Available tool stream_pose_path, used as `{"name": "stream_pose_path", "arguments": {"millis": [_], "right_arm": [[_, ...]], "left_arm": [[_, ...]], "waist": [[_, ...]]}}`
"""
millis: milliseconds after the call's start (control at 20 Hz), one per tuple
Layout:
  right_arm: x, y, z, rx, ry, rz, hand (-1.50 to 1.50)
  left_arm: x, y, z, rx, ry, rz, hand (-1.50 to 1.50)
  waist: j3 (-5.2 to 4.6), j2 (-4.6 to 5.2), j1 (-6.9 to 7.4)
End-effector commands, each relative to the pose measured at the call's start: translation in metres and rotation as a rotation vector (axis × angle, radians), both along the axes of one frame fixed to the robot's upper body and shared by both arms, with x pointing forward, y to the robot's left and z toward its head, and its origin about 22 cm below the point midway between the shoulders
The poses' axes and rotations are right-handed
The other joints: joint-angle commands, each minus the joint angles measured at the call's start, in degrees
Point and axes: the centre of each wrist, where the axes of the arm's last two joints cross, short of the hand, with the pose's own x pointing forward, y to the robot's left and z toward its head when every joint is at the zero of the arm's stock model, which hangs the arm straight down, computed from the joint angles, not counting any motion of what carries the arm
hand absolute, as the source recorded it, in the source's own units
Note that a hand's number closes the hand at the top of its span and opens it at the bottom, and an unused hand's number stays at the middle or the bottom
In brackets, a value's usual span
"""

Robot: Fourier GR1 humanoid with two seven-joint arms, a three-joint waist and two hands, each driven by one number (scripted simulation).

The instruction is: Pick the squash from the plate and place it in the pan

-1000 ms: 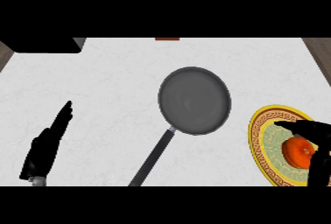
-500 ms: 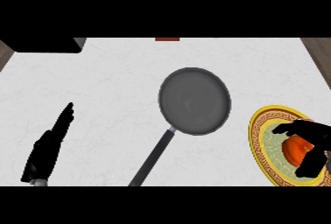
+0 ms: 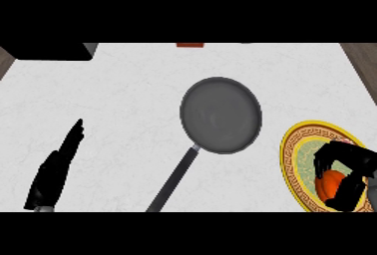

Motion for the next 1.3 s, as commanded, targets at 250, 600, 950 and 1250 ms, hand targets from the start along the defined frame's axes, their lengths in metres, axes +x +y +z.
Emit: {"name": "stream_pose_path", "arguments": {"millis": [250,600,950,1250], "right_arm": [[-0.026,-0.001,-0.004,-0.087,-0.150,-0.305,1.50],[-0.060,0.022,0.043,-0.275,-0.614,-0.601,1.50],[-0.078,0.070,0.088,-0.308,-1.113,-0.432,1.50],[-0.036,0.121,0.106,-0.210,-1.176,-0.419,1.50]], "left_arm": [[0.009,0.000,0.004,-0.007,-0.009,0.020,0.00],[0.003,0.005,0.003,-0.004,0.025,0.044,0.00],[0.009,-0.004,0.003,-0.009,-0.007,0.013,0.00],[0.006,0.003,0.004,-0.014,0.011,-0.023,0.00]], "waist": [[0.72,0.31,-1.84],[0.67,-0.19,-3.09],[0.78,0.39,-1.26],[0.79,0.72,0.66]]}}
